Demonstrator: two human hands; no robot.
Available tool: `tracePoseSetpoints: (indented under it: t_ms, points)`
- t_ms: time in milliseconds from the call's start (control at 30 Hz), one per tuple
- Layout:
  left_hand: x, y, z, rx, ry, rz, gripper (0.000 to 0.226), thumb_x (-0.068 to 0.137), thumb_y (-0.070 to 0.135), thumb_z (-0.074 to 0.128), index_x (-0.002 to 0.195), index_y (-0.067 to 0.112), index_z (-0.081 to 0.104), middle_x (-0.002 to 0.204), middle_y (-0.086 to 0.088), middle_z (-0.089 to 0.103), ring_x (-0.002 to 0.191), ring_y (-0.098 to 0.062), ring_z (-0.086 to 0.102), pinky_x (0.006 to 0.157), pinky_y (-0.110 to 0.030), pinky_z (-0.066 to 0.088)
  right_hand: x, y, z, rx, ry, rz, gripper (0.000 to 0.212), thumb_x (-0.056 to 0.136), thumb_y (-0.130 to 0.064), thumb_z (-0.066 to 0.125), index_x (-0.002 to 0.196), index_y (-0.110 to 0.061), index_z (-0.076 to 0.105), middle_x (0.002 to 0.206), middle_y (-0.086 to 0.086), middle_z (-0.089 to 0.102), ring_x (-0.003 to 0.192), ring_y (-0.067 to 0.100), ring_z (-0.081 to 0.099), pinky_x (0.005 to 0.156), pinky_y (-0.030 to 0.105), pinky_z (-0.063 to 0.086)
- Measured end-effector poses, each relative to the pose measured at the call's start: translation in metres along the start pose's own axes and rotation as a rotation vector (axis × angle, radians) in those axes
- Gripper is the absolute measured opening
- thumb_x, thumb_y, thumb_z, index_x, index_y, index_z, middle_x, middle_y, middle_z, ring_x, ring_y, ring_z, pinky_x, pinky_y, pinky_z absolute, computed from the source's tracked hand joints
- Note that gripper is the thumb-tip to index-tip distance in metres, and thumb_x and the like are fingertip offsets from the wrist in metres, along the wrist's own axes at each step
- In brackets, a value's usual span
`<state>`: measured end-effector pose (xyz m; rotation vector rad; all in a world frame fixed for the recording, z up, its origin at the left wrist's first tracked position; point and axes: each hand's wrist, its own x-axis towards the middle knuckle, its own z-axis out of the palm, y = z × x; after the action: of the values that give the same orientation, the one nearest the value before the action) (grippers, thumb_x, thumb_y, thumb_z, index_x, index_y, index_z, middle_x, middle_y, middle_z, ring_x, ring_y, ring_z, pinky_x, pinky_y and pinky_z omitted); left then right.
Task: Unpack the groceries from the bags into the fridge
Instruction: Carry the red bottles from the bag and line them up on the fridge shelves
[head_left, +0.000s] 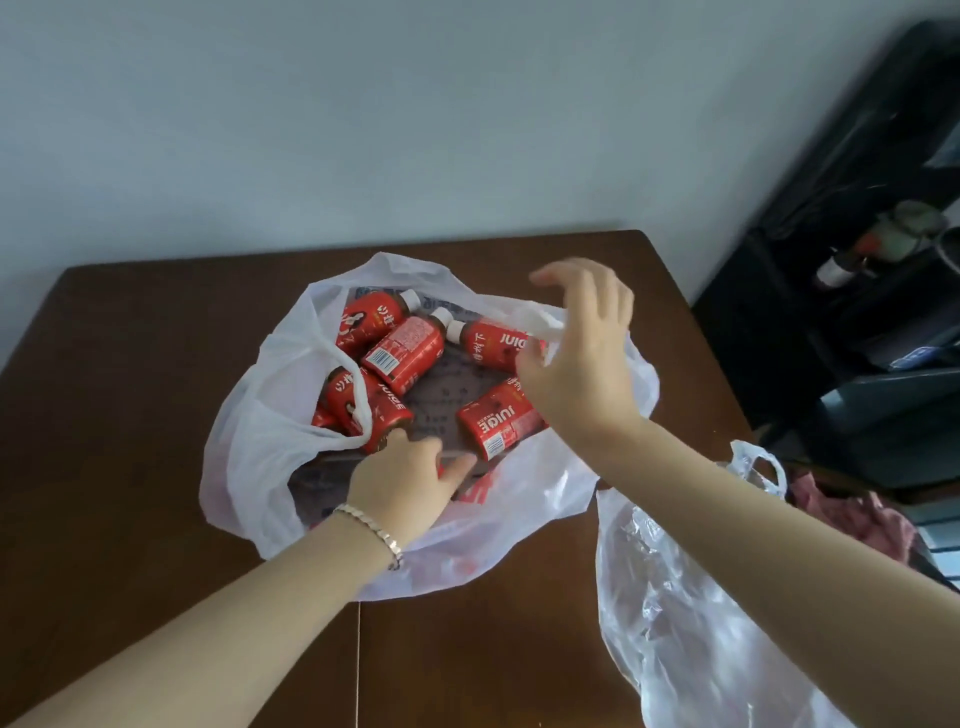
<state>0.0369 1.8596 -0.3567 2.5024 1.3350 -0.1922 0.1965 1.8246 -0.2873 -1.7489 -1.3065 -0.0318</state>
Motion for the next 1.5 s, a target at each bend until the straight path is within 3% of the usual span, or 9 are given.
tracePoseSetpoints:
  t_ms: [133,267,600,700,900,1033,1200,1333,1500]
  points:
    - [-0.002,-0.009,-0.004,0.037,0.029,-0.048,0.031,0.095,0.042,0.042,0.105,0.017,0.057,0.108,-0.006,0.054,0.072,-0.017,0.055,0.058,-0.021,0.042,0.011,-0.006,0.017,-0.267,-0.657,-0.953,0.024,0.089,-0.017,0.051,0.088,-0.011,0.074,0.11,0.007,0.068,0.12,0.026,0.05,0.107,0.035,0.029]
    - [-0.004,-0.006,-0.005,0.069,0.004,-0.011,0.03,0.094,0.042,0.044,0.109,0.018,0.055,0.111,-0.004,0.051,0.079,-0.017,0.061,0.062,-0.021,0.046,0.025,0.015,0.013,-0.885,-1.184,-0.795,0.02,0.092,-0.022,0.051,0.106,-0.019,0.065,0.113,-0.002,0.065,0.115,0.018,0.055,0.118,0.036,0.014]
    - [-0.001,-0.001,0.001,0.095,0.054,0.018,0.038,0.093,0.045,0.045,0.123,0.021,0.052,0.121,-0.006,0.052,0.089,-0.017,0.063,0.072,-0.023,0.054,0.007,0.103,-0.041,-0.763,-0.91,0.14,0.026,0.094,-0.01,0.047,0.116,-0.013,0.06,0.116,0.004,0.061,0.104,0.024,0.059,0.089,0.034,0.049]
    - [0.002,-0.001,0.001,0.106,0.081,0.004,0.04,0.093,0.045,0.045,0.124,0.021,0.052,0.121,-0.005,0.052,0.088,-0.017,0.063,0.071,-0.021,0.051,0.005,0.076,-0.03,-0.464,-0.61,-0.112,0.025,0.089,-0.008,0.053,0.107,-0.016,0.068,0.117,-0.002,0.063,0.114,0.02,0.053,0.1,0.037,0.044]
    - [0.004,-0.004,0.002,0.119,0.073,0.001,0.037,0.093,0.045,0.044,0.117,0.019,0.054,0.114,-0.006,0.053,0.08,-0.017,0.062,0.06,-0.02,0.044,0.006,0.053,-0.012,-0.769,-1.234,-0.576,0.028,0.094,-0.042,0.039,0.074,-0.025,0.048,0.073,-0.01,0.051,0.079,0.016,0.057,0.1,0.029,0.038]
    - [0.007,-0.005,0.003,0.118,0.1,0.002,0.037,0.093,0.045,0.044,0.118,0.018,0.053,0.112,-0.006,0.053,0.08,-0.017,0.063,0.061,-0.021,0.048,0.0,0.072,-0.026,-0.526,-1.092,-0.324,0.04,0.096,-0.041,0.04,0.063,-0.02,0.049,0.053,-0.009,0.042,0.053,0.01,0.042,0.058,0.018,0.033]
    - [0.009,-0.005,0.005,0.129,0.094,-0.006,0.04,0.095,0.045,0.041,0.124,0.019,0.049,0.117,-0.006,0.053,0.089,-0.018,0.064,0.069,-0.023,0.052,-0.024,0.083,-0.04,-0.252,-0.513,0.206,0.027,0.09,-0.022,0.061,0.069,-0.006,0.058,0.062,0.006,0.057,0.062,0.019,0.046,0.066,0.029,0.037]
    - [0.011,-0.004,0.006,0.17,0.082,-0.007,0.043,0.095,0.046,0.041,0.127,0.019,0.047,0.123,-0.007,0.051,0.096,-0.021,0.063,0.074,-0.026,0.053,-0.043,0.11,-0.045,-0.31,-0.695,0.531,0.035,0.081,-0.036,0.07,0.111,-0.021,0.057,0.081,-0.004,0.059,0.067,0.009,0.056,0.064,0.023,0.044]
    - [0.011,-0.004,0.008,0.161,0.122,-0.012,0.042,0.095,0.046,0.041,0.127,0.019,0.048,0.125,-0.006,0.052,0.1,-0.021,0.062,0.078,-0.025,0.053,-0.043,0.096,-0.043,-0.338,-0.544,0.308,0.053,0.079,-0.026,0.074,0.128,-0.025,0.053,0.113,-0.006,0.05,0.075,0.01,0.051,0.072,0.026,0.046]
